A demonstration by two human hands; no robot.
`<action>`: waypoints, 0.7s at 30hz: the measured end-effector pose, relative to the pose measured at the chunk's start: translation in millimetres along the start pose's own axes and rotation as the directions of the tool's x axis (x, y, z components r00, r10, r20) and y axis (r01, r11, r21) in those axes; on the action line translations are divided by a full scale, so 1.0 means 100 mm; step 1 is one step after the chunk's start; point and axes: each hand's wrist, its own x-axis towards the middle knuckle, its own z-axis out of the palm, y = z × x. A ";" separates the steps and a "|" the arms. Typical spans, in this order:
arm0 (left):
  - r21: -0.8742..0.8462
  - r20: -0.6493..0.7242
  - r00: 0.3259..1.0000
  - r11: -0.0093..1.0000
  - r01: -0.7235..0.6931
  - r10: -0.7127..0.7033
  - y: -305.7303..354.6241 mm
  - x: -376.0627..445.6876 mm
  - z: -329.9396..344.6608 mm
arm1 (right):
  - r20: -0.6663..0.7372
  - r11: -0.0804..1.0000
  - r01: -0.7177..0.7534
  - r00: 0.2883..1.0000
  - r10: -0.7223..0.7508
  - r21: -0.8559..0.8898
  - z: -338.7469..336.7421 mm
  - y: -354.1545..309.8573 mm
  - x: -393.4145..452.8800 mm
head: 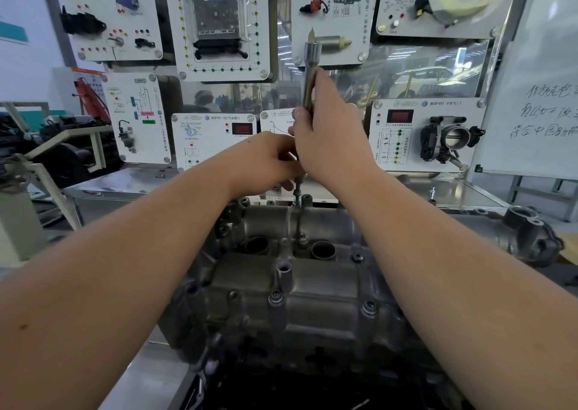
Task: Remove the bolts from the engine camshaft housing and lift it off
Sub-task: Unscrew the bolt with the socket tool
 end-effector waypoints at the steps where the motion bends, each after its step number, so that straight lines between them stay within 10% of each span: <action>1: 0.009 0.007 1.000 1.000 0.003 -0.003 0.01 -0.01 0.00 | 0.006 1.000 0.004 1.000 -0.004 0.014 0.00 -0.01 -0.01; 21: 0.020 0.008 1.000 1.000 0.000 0.000 -0.01 0.02 -0.01 | -0.025 0.999 0.034 0.999 -0.034 0.024 0.00 -0.01 -0.04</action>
